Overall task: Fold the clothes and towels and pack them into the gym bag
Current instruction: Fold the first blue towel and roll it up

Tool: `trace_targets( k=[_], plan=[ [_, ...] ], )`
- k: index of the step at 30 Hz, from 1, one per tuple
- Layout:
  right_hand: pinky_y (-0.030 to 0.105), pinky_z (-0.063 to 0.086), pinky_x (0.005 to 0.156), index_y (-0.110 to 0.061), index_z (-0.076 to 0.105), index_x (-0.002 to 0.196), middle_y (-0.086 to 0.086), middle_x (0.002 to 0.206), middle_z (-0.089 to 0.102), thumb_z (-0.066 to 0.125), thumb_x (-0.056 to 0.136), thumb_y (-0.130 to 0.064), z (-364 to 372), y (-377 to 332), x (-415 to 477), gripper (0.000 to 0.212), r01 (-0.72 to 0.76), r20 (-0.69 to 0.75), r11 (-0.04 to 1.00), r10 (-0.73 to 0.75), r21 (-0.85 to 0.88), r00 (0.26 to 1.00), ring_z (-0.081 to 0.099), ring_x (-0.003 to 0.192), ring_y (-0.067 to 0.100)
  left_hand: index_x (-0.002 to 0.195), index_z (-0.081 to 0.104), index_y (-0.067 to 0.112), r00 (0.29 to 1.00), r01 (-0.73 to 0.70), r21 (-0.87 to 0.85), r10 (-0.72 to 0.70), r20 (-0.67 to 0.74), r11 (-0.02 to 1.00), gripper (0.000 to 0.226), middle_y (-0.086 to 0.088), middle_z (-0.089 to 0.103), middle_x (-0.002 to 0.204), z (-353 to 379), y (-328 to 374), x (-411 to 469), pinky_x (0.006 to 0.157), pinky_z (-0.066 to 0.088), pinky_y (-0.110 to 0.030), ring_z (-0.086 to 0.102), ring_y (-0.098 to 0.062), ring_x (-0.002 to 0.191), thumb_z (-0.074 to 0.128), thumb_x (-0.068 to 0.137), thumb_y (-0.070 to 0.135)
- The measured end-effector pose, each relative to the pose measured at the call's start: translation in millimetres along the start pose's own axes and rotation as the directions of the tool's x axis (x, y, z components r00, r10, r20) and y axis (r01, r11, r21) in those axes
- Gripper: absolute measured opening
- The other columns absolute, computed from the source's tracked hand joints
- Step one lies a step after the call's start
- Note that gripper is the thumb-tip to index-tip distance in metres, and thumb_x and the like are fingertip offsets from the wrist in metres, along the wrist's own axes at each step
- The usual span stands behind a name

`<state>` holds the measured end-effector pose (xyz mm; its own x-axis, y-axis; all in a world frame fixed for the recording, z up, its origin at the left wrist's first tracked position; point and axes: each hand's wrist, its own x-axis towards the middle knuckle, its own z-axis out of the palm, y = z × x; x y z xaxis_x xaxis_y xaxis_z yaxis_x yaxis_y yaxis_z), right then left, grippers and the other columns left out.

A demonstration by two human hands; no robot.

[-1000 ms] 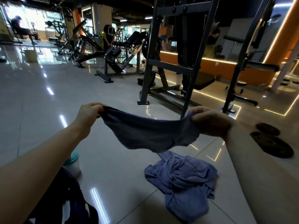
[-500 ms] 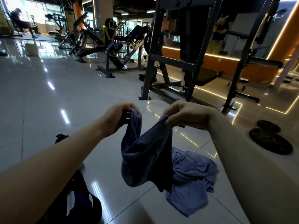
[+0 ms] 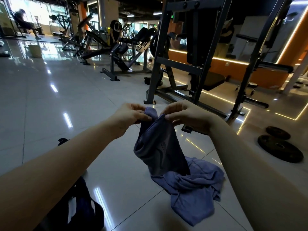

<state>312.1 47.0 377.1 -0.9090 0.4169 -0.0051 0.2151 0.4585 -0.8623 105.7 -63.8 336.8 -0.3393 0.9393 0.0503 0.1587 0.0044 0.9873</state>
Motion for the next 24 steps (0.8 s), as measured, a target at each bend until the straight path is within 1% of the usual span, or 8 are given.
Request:
trace_targets(
  k=[2,4,6,8,12,18,22,24],
  plan=[
    [0.033,0.057,0.087,-0.011,0.069,0.108,0.009,0.108,0.07,0.054,0.1,-0.008,2.4,2.2,1.2,0.017,0.025,-0.032,1.0,-0.025,0.008,0.999,0.068,0.101,0.018,0.099,0.074,0.006,1.0,0.025,-0.006,-0.025,0.012,1.0,0.016,-0.014,0.074,0.098,0.1,0.0,-0.1,0.104,0.052,-0.046,0.069,-0.031,0.104,0.075,0.083,0.0],
    [0.035,0.056,0.088,-0.013,0.07,0.105,0.008,0.106,0.071,0.056,0.099,-0.008,3.8,3.4,2.0,0.016,0.052,-0.078,0.999,-0.05,0.016,0.996,0.068,0.101,0.02,0.1,0.075,0.008,0.999,0.012,-0.008,-0.012,0.053,1.0,0.013,-0.01,0.075,0.095,0.2,1.8,-1.7,0.092,0.057,-0.04,0.07,-0.025,0.097,0.074,0.087,0.007],
    [0.038,0.055,0.089,-0.014,0.07,0.102,0.006,0.104,0.072,0.059,0.097,-0.007,4.6,3.8,2.5,0.014,0.083,-0.117,0.996,-0.079,0.027,0.99,0.068,0.1,0.021,0.101,0.075,0.009,0.995,-0.032,0.004,0.031,0.089,0.999,0.012,-0.007,0.075,0.093,0.9,3.7,-2.8,0.077,0.057,-0.033,0.07,-0.02,0.09,0.073,0.089,0.009],
    [0.039,0.056,0.089,-0.015,0.071,0.099,0.005,0.102,0.073,0.061,0.096,-0.007,5.5,3.5,3.2,0.013,0.113,-0.148,0.993,-0.107,0.028,0.983,0.068,0.099,0.021,0.1,0.076,0.012,0.992,-0.085,0.05,0.08,0.102,0.995,0.011,-0.005,0.076,0.093,3.0,5.5,-4.4,0.071,0.056,-0.029,0.071,-0.016,0.085,0.071,0.09,0.008],
    [0.032,0.058,0.084,-0.014,0.07,0.096,0.003,0.099,0.073,0.062,0.094,-0.004,7.2,2.0,5.1,0.013,0.135,-0.168,0.991,-0.128,0.025,0.977,0.069,0.096,0.017,0.098,0.077,0.013,0.984,-0.144,0.112,0.13,0.122,0.983,0.011,-0.008,0.077,0.093,7.9,6.5,-5.2,0.077,0.058,-0.034,0.071,-0.018,0.084,0.071,0.091,0.008],
    [0.028,0.058,0.081,-0.012,0.07,0.096,0.002,0.097,0.074,0.063,0.094,-0.003,5.6,4.9,4.8,0.012,0.146,-0.181,0.989,-0.138,0.031,0.974,0.07,0.094,0.016,0.105,0.077,0.01,0.983,-0.071,0.023,0.066,0.173,0.997,0.018,-0.015,0.074,0.108,7.7,9.9,-7.4,0.087,0.057,-0.037,0.068,-0.026,0.103,0.061,0.096,0.005],
    [0.027,0.057,0.081,-0.012,0.07,0.096,0.004,0.098,0.073,0.063,0.093,-0.002,5.7,4.2,4.7,0.013,0.149,-0.179,0.988,-0.14,0.037,0.974,0.07,0.094,0.016,0.108,0.077,0.009,0.979,-0.071,0.042,0.062,0.193,0.997,0.019,-0.013,0.075,0.11,5.5,11.8,-7.3,0.095,0.056,-0.044,0.067,-0.03,0.11,0.063,0.095,0.005],
    [0.028,0.057,0.084,-0.012,0.069,0.095,0.007,0.101,0.072,0.063,0.093,-0.001,6.9,4.1,5.3,0.012,0.148,-0.182,0.988,-0.138,0.042,0.974,0.069,0.097,0.017,0.111,0.076,0.008,0.976,-0.068,0.059,0.054,0.21,0.996,0.021,-0.013,0.074,0.112,3.3,11.9,-6.9,0.097,0.056,-0.045,0.067,-0.03,0.112,0.062,0.096,0.003]
  ],
)
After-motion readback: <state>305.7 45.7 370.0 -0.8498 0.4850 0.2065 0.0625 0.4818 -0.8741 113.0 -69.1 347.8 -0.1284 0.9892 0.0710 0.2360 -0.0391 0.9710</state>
